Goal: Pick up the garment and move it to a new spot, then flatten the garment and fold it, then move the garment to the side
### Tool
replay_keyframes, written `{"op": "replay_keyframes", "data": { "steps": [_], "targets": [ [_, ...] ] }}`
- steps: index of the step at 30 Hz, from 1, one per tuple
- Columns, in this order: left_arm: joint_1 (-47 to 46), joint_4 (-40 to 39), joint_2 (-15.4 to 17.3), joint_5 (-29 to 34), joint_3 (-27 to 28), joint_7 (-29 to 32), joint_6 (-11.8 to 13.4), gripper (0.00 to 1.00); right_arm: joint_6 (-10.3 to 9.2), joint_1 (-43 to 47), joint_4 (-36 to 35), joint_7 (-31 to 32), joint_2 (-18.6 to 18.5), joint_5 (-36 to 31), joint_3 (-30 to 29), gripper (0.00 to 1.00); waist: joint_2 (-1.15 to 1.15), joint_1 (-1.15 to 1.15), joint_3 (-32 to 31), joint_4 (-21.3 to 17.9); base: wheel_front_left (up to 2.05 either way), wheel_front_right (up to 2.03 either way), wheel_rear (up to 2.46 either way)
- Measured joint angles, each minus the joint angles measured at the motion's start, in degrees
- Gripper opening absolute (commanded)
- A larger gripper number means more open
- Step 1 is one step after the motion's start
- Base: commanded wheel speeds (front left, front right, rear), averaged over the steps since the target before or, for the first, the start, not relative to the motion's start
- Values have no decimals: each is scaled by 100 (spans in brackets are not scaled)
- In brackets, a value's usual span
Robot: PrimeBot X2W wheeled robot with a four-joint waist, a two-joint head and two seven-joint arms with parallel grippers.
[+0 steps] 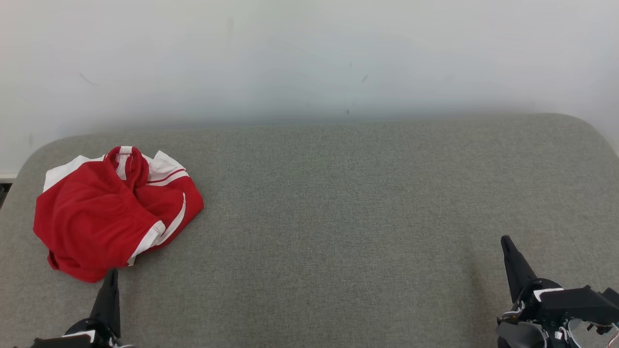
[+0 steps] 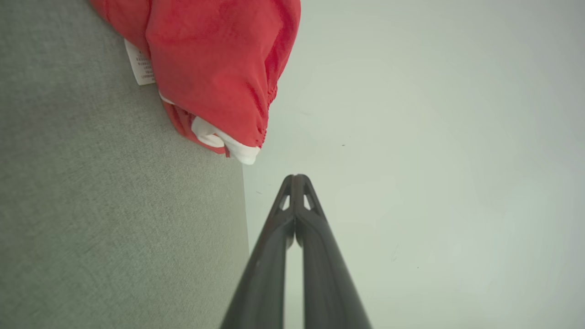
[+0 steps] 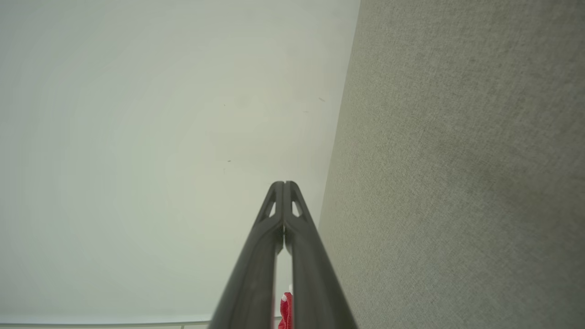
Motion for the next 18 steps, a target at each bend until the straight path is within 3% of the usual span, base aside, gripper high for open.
{"op": "replay_keyframes", "data": {
  "steps": [18],
  "targets": [
    [0,0,0,0,0,0,0,0,0,0,0,0,0,0,0,0,0,0,0,0,0,0,0]
  ]
}}
